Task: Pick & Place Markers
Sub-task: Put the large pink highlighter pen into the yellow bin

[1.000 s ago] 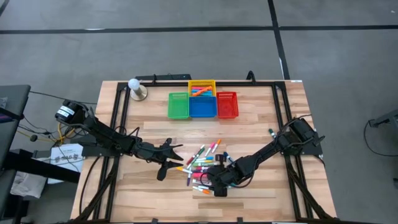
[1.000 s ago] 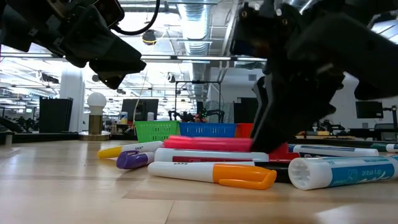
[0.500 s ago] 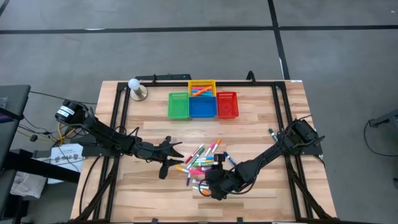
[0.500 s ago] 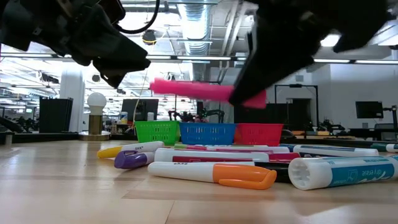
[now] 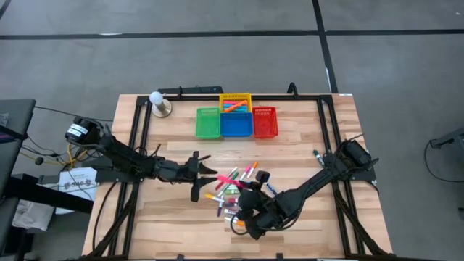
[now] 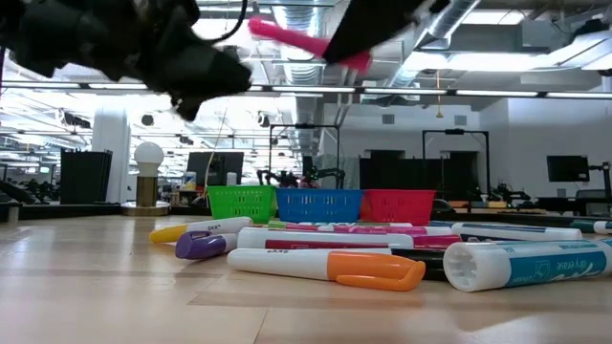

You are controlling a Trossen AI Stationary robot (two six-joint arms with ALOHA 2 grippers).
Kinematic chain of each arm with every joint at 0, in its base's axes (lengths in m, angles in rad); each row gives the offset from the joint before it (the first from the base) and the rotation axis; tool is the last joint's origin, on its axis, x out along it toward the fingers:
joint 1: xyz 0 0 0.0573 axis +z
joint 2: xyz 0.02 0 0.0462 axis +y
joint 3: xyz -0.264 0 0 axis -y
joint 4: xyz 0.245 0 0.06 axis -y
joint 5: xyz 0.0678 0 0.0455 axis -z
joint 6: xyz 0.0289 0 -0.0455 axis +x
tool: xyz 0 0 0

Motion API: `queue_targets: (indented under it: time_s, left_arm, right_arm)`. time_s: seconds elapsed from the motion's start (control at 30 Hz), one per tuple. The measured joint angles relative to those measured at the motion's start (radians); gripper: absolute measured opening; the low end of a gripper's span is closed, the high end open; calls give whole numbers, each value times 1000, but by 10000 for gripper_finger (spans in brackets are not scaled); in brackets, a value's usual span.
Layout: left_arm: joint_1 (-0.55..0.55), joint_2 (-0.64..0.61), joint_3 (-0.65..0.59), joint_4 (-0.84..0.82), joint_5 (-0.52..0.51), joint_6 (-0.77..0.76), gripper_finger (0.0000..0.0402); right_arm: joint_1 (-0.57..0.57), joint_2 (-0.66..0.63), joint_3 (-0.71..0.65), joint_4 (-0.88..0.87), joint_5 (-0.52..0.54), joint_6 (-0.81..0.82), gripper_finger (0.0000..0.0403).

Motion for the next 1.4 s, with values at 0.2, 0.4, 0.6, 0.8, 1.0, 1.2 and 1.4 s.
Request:
queue_targets:
  time_s: [0.2, 0.4, 0.6, 0.8, 1.0, 1.2, 1.4]
  left_arm:
    - [60, 120, 2, 306, 4, 37, 106]
    - [116, 274, 68, 459, 137, -5, 106]
    - [80, 383, 165, 505, 285, -22, 106]
    - [42, 458, 245, 507, 267, 35, 106]
    - [37, 482, 273, 503, 268, 37, 106]
    - [38, 472, 273, 541, 267, 63, 106]
    - [39, 469, 274, 589, 267, 121, 106]
  right_arm:
    - [48, -29, 122, -460, 159, 378, 68]
    - [104, -96, 132, -860, 258, 887, 68]
    - [120, -110, 78, -787, 314, 946, 68]
    - [131, -99, 77, -663, 296, 848, 68]
    - [131, -99, 77, -512, 237, 655, 68]
    - [126, -92, 56, -348, 201, 449, 68]
    - [104, -92, -6, -295, 228, 422, 68]
